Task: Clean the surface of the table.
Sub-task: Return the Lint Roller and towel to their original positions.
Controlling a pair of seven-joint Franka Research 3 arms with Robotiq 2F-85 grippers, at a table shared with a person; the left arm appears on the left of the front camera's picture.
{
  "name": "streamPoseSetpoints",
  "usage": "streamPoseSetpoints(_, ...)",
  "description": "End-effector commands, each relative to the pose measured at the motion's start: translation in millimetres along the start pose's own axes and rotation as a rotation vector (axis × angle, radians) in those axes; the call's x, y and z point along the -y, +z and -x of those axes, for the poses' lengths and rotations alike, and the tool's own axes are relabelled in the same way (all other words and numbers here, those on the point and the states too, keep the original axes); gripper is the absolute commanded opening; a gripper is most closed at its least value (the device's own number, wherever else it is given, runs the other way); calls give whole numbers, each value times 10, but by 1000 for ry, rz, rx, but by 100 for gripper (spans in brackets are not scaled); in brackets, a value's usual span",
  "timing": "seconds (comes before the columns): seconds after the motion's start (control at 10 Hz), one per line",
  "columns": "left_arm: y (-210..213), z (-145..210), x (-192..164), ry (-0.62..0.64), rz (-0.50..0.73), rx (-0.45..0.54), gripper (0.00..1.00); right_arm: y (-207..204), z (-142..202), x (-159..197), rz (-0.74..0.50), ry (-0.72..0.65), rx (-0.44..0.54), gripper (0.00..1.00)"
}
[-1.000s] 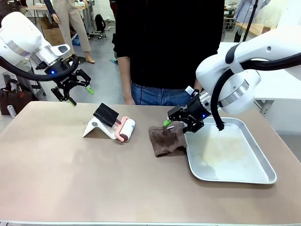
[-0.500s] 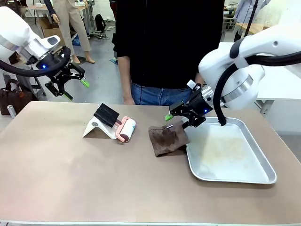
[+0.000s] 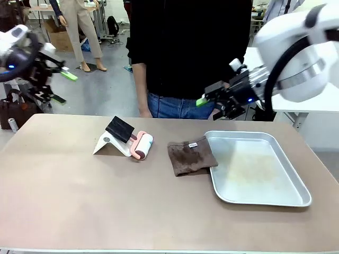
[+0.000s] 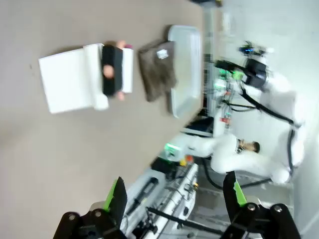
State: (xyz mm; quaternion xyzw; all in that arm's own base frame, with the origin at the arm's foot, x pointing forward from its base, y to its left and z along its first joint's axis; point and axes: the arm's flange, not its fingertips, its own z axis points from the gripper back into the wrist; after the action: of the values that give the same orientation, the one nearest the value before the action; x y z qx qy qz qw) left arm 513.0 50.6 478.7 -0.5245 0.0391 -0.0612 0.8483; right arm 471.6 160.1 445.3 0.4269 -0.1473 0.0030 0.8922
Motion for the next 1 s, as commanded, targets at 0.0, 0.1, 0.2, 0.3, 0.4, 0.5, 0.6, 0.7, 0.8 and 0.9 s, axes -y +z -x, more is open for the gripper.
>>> streamPoseSetpoints(0.0,308,374,-301,-13,211,-45,100,434,221,364,-243,-121,-1,100)
streamPoseSetpoints(0.1,480,599,-505,-21,312,-20,100,745,315,514,-378,-182,-19,100)
streamPoseSetpoints(0.2,626,803,-713,-24,394,19,100,1026,414,652,-462,-219,-8,100)
streamPoseSetpoints(0.3,722,967,-893,-27,462,59,100,1291,497,805,-499,-276,4,100)
streamPoseSetpoints(0.4,827,1089,-1063,-16,500,82,100,1502,559,960,-528,-311,7,100)
streamPoseSetpoints(0.5,869,1132,-1173,0,509,97,100,1662,612,1109,-549,-323,-17,100)
streamPoseSetpoints(0.6,882,1132,-1198,-2,516,103,100,1722,636,1185,-532,-342,-2,100)
streamPoseSetpoints(0.7,872,1094,-1185,18,506,120,100,1695,634,1217,-529,-335,-6,100)
streamPoseSetpoints(0.8,888,1211,-1274,26,490,88,100,1504,591,1209,-449,-326,-35,100)
streamPoseSetpoints(0.9,888,1211,-1274,26,490,88,100,1757,686,1269,-543,-330,17,100)
